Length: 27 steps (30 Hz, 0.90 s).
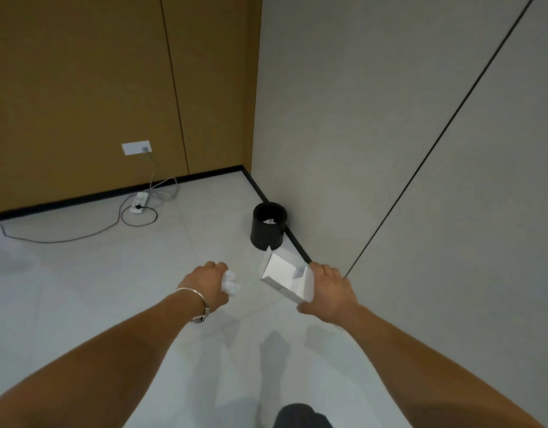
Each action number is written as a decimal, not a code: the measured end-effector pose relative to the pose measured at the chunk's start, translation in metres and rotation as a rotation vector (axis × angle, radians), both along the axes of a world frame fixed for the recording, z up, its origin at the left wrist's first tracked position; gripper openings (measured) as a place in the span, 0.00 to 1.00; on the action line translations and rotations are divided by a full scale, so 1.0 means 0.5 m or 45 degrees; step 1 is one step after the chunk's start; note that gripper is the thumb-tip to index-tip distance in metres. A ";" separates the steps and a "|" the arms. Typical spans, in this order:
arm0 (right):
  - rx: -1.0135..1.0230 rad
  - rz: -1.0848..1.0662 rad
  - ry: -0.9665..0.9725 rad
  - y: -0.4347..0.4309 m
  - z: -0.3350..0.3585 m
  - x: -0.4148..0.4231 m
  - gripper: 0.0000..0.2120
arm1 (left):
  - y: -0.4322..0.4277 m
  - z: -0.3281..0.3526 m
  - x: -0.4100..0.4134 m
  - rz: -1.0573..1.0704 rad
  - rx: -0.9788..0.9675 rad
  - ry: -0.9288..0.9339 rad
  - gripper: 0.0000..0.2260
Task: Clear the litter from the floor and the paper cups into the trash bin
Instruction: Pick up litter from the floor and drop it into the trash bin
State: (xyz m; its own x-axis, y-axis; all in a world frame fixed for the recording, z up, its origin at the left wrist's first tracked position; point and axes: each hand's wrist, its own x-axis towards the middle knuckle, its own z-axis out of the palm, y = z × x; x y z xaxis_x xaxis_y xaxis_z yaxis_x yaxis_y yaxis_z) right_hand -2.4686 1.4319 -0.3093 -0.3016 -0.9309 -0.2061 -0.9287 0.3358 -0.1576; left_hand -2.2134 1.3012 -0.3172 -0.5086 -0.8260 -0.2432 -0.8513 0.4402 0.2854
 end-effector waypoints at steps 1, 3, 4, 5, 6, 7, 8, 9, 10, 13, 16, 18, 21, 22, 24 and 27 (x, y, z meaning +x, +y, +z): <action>0.020 -0.011 -0.011 -0.026 -0.009 -0.007 0.47 | -0.030 -0.007 -0.009 -0.009 0.018 -0.007 0.22; 0.043 -0.017 -0.009 -0.086 -0.029 -0.027 0.46 | -0.096 -0.022 -0.033 -0.025 0.039 -0.013 0.21; 0.051 -0.031 -0.017 -0.121 -0.038 -0.040 0.46 | -0.130 -0.028 -0.047 -0.041 0.050 -0.013 0.21; 0.060 -0.043 -0.027 -0.157 -0.048 -0.056 0.46 | -0.166 -0.033 -0.062 -0.057 0.056 -0.017 0.22; 0.072 -0.047 -0.034 -0.197 -0.057 -0.072 0.46 | -0.203 -0.036 -0.078 -0.065 0.062 -0.023 0.22; 0.083 -0.049 -0.041 -0.239 -0.066 -0.089 0.46 | -0.241 -0.040 -0.094 -0.067 0.066 -0.028 0.22; 0.085 -0.049 -0.045 -0.283 -0.074 -0.106 0.46 | -0.280 -0.044 -0.110 -0.064 0.067 -0.032 0.22; 0.079 -0.047 -0.047 -0.328 -0.080 -0.123 0.46 | -0.321 -0.047 -0.126 -0.061 0.068 -0.038 0.22; 0.069 -0.044 -0.055 -0.376 -0.085 -0.142 0.46 | -0.363 -0.047 -0.142 -0.057 0.074 -0.047 0.23; 0.061 -0.024 -0.097 -0.520 -0.080 -0.192 0.47 | -0.494 -0.033 -0.181 -0.021 0.095 -0.061 0.24; 0.027 0.015 -0.101 -0.659 -0.062 -0.235 0.46 | -0.624 -0.014 -0.220 0.026 0.057 -0.035 0.25; 0.004 0.021 -0.113 -0.740 -0.051 -0.263 0.46 | -0.700 -0.011 -0.248 0.032 0.049 -0.017 0.25; -0.027 0.030 -0.102 -0.838 -0.056 -0.303 0.45 | -0.799 -0.024 -0.300 -0.025 0.107 -0.049 0.24; -0.021 0.019 -0.098 -0.871 -0.061 -0.316 0.45 | -0.835 -0.034 -0.322 -0.044 0.127 -0.056 0.24; -0.001 -0.018 -0.077 -0.942 -0.077 -0.342 0.44 | -0.914 -0.056 -0.369 -0.095 0.151 -0.048 0.24; 0.028 -0.144 -0.094 -1.039 -0.107 -0.377 0.40 | -1.026 -0.093 -0.444 -0.183 0.204 -0.048 0.26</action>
